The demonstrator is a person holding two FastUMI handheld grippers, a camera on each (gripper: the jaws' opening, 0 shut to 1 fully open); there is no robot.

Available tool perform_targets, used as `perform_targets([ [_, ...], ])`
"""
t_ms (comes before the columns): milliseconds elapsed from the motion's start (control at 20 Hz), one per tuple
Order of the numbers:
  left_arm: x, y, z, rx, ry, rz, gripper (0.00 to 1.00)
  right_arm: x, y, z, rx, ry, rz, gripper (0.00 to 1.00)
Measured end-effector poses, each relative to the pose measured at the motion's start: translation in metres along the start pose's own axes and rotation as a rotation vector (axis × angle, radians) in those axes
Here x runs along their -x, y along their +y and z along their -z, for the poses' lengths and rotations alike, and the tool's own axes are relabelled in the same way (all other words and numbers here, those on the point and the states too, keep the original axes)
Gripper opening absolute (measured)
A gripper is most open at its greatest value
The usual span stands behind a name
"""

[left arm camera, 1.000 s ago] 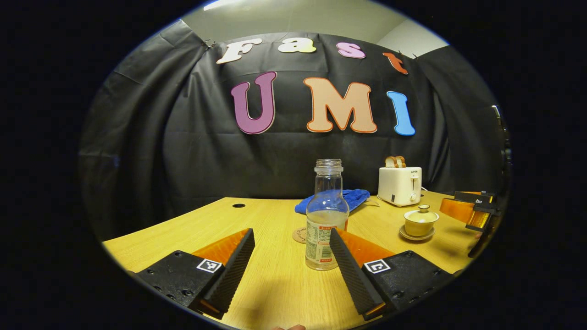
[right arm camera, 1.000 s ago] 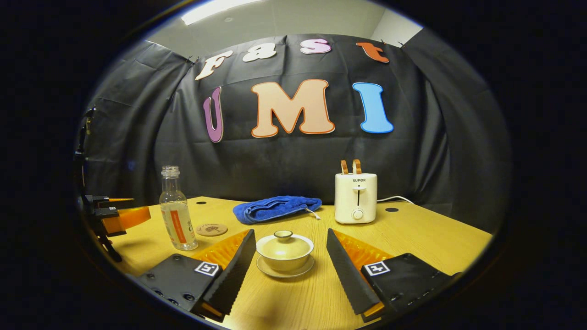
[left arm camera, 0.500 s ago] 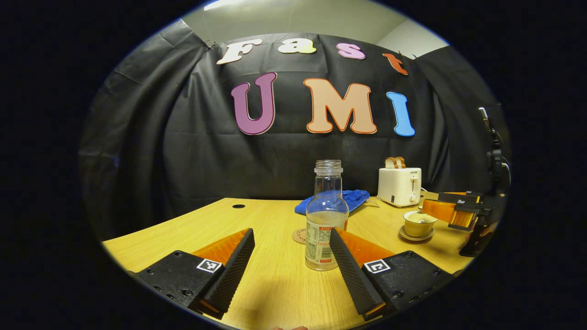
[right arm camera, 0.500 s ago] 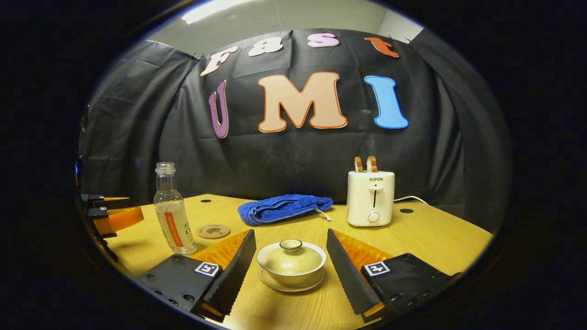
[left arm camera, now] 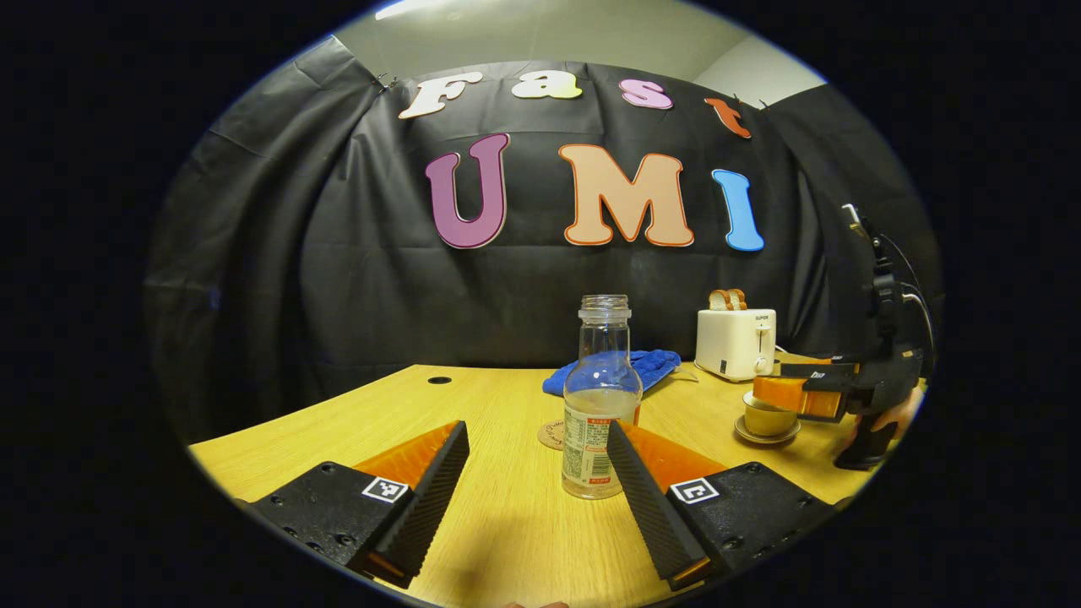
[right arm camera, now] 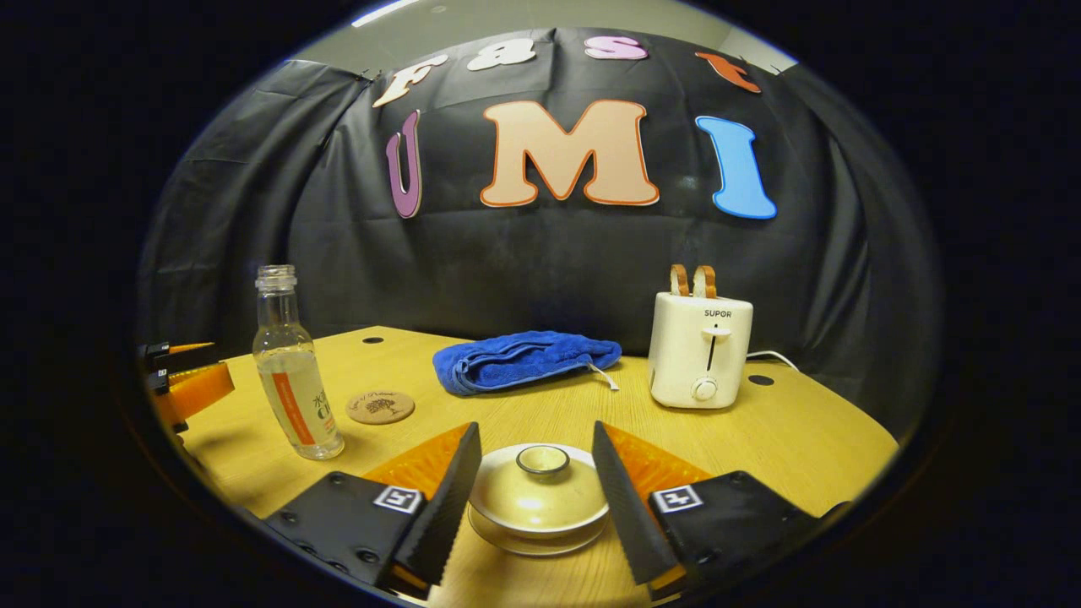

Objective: Open the teacup lid with one hand, grasp the water bottle and pour water into the teacup with the other hand; after pouring, place the water bottle on the coaster and then close the teacup lid.

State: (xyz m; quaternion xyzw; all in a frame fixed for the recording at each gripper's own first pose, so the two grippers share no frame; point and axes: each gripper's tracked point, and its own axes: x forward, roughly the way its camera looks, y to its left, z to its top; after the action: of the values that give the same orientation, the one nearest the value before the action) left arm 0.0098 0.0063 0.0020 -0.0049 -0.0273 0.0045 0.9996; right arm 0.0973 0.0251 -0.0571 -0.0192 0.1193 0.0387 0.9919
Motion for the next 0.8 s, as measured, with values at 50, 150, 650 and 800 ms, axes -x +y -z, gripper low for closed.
perform_targets([
  [50,0.000,0.000,-0.001,0.000,0.000,0.000,0.96,-0.003,-0.002,0.000,-0.006,0.003,0.005,0.59],
  [150,-0.001,-0.001,0.000,0.000,0.001,0.001,0.96,-0.008,-0.002,0.005,-0.022,0.023,0.004,0.48],
  [650,-0.001,-0.002,0.001,0.000,0.003,0.015,0.96,-0.007,0.001,0.004,-0.002,0.024,-0.010,0.31],
  [800,-0.003,-0.003,0.002,0.000,0.005,0.018,0.96,0.001,0.000,-0.005,0.004,-0.028,-0.006,0.31],
])
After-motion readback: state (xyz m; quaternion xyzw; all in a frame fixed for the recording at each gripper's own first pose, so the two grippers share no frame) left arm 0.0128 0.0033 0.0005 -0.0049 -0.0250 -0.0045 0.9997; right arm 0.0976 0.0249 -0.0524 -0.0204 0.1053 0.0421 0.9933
